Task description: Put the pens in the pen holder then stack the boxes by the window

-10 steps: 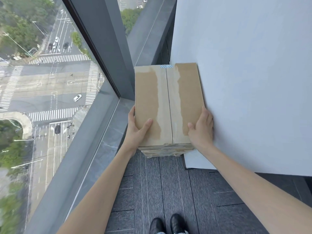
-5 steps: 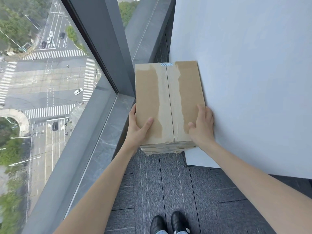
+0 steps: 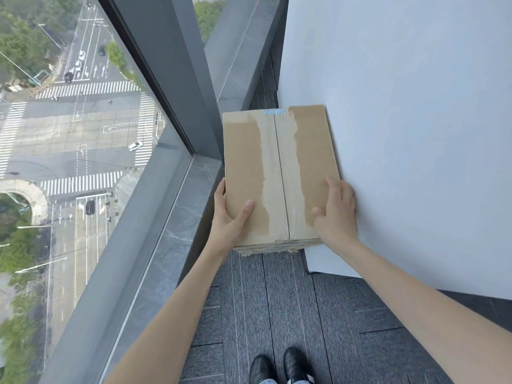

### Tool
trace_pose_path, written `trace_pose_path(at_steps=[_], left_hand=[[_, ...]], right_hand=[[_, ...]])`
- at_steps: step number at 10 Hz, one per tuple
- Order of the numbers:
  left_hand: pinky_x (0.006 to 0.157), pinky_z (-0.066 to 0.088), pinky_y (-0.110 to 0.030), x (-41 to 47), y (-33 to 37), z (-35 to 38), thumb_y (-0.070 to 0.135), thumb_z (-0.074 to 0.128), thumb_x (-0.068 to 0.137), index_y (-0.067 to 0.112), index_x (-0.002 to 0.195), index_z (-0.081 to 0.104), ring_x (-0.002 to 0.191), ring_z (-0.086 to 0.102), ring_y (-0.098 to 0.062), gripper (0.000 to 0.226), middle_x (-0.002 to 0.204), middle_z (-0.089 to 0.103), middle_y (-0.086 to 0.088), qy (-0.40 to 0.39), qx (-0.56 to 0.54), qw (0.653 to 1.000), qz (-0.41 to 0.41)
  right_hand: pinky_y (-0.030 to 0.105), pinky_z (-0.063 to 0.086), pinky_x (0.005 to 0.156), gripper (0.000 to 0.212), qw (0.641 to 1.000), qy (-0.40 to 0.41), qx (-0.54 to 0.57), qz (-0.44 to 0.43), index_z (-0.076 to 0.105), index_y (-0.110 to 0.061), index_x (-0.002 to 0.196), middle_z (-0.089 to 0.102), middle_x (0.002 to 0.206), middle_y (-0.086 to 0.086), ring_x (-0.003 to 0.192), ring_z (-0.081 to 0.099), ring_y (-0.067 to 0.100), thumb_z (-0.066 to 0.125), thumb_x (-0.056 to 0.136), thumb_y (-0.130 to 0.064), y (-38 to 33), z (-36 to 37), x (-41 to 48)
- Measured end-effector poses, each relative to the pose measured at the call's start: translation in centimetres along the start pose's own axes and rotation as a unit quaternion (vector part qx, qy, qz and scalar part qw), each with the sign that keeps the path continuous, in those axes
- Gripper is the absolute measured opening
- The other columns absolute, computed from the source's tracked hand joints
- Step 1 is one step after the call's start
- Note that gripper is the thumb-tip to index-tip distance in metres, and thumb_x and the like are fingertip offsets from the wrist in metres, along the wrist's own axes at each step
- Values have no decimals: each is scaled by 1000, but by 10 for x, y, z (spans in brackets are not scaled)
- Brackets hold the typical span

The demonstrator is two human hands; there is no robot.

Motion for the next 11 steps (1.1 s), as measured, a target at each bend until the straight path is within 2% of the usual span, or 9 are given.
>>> trace_pose_path(at_steps=[3, 4, 5, 6, 7, 8, 9, 10, 11], left_hand=[[106, 38, -19, -2, 1, 0, 29, 62, 92, 27, 151, 13, 133, 41, -4, 76, 148, 35, 10, -5, 25, 1000, 8], [107, 36, -20, -2, 0, 1, 29, 61, 93, 27, 152, 8, 135, 38, -5, 79, 149, 31, 11, -23, 39, 999, 4], [112, 34, -28, 0, 3, 0, 33, 60, 92, 27, 151, 4, 136, 38, -9, 82, 151, 29, 8, -41, 49, 998, -16], [103, 36, -21, -7, 9, 1, 32, 60, 93, 26, 152, 4, 130, 40, -6, 81, 147, 32, 9, -48, 52, 997, -38], [104, 37, -22, -19, 10, -1, 29, 62, 92, 23, 150, 12, 128, 42, -7, 77, 144, 37, 9, -44, 79, 995, -40], [109, 40, -36, -31, 5, -7, 25, 63, 92, 20, 150, 18, 127, 48, -14, 74, 142, 44, 3, -40, 97, 992, -70], [108, 43, -42, -44, 11, -13, 23, 61, 93, 16, 149, 25, 126, 51, -21, 66, 144, 46, -3, -35, 110, 988, -106], [95, 47, -29, -60, 26, -20, 21, 56, 96, 13, 141, 42, 120, 54, -20, 47, 136, 52, -2, -22, 160, 981, -105], [75, 46, -19, -77, 42, -26, 19, 52, 97, 16, 127, 57, 112, 57, -18, 31, 127, 59, -1, -28, 181, 979, -93]], right_hand=[[38, 16, 118, 62, 999, -4, -35, -18, 22, -16, 149, 8, 159, 14, 147, 11, 27, 49, 94, -10, 0, 5, -7], [36, 17, 118, 55, 995, 30, -84, -33, 29, -13, 145, 10, 160, 12, 147, 12, 26, 50, 94, -12, -4, 1, -14], [37, 26, 115, 47, 990, 44, -104, -80, 42, -9, 137, 24, 156, 9, 144, 23, 26, 54, 91, -8, -12, 1, -24], [41, 34, 110, 46, 988, 31, -111, -103, 44, -12, 136, 31, 153, 6, 138, 32, 25, 51, 91, -4, -14, 4, -35], [38, 31, 109, 46, 985, -6, -123, -122, 43, -13, 137, 30, 153, 5, 138, 31, 23, 45, 93, -1, -16, 6, -45], [35, 37, 104, 46, 986, -56, -96, -123, 43, -11, 136, 30, 152, 4, 135, 36, 22, 43, 92, 0, -20, 3, -57], [32, 45, 87, 37, 984, -108, -77, -120, 47, -12, 130, 37, 144, 1, 120, 48, 19, 43, 95, -4, -29, -5, -71], [32, 48, 82, 30, 985, -123, -42, -115, 51, -15, 127, 45, 135, -3, 104, 57, 15, 44, 98, -12, -38, -17, -84], [32, 49, 83, 23, 989, -105, 2, -103, 59, -15, 116, 57, 120, -2, 100, 59, 15, 44, 99, -16, -50, -32, -95]])
Point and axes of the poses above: each hand's wrist, its own x-axis towards the middle knuckle, its own z-axis out of the palm, y = z × x, the point moved 5 cm from there along x, towards the middle knuckle
